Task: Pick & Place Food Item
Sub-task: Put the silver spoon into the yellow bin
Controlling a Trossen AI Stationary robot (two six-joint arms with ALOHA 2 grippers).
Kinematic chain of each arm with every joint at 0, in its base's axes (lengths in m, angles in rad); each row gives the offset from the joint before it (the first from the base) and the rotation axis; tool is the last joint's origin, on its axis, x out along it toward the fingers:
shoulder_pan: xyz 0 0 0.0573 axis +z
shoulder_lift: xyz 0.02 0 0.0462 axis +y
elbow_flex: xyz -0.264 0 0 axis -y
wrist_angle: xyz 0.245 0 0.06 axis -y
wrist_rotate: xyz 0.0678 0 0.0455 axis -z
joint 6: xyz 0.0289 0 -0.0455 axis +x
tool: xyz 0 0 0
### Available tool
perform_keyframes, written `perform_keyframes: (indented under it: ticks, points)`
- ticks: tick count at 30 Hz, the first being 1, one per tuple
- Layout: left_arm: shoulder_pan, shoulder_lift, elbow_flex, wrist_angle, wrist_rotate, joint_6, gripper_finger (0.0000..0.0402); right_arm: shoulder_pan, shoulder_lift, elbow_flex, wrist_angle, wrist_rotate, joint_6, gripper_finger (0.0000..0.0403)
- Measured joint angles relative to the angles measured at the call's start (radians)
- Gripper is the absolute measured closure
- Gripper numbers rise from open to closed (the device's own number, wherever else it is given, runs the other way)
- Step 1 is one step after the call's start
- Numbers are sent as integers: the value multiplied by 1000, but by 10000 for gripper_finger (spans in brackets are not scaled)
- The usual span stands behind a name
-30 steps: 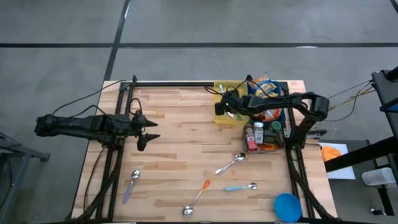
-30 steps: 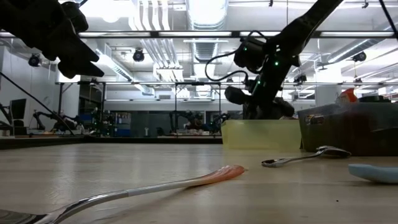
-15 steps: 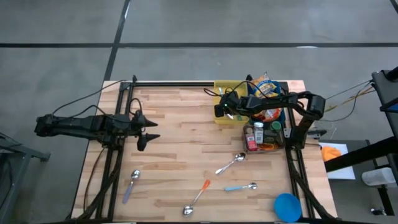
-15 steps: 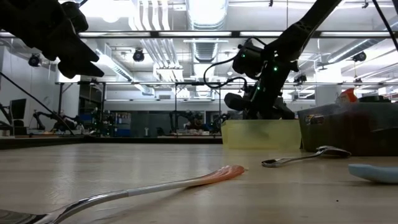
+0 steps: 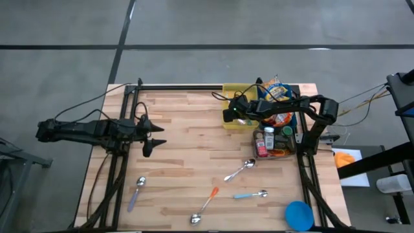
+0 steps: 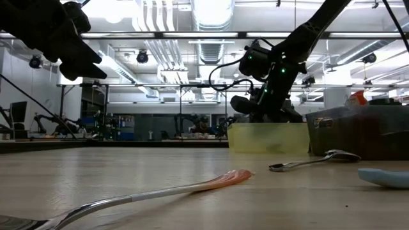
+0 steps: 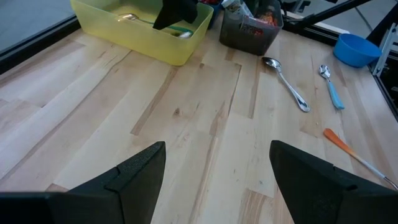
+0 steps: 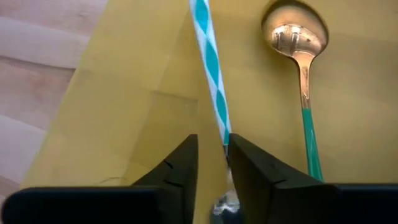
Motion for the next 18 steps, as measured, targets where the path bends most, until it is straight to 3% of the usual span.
perform_keyframes:
  ticks: [6,18]
  points:
    - [0,0,0,0,0,0,112,0,0,0,0,1,2,285]
    - [0,0,0,0,0,0,112,0,-17,3,5,3,-18,282]
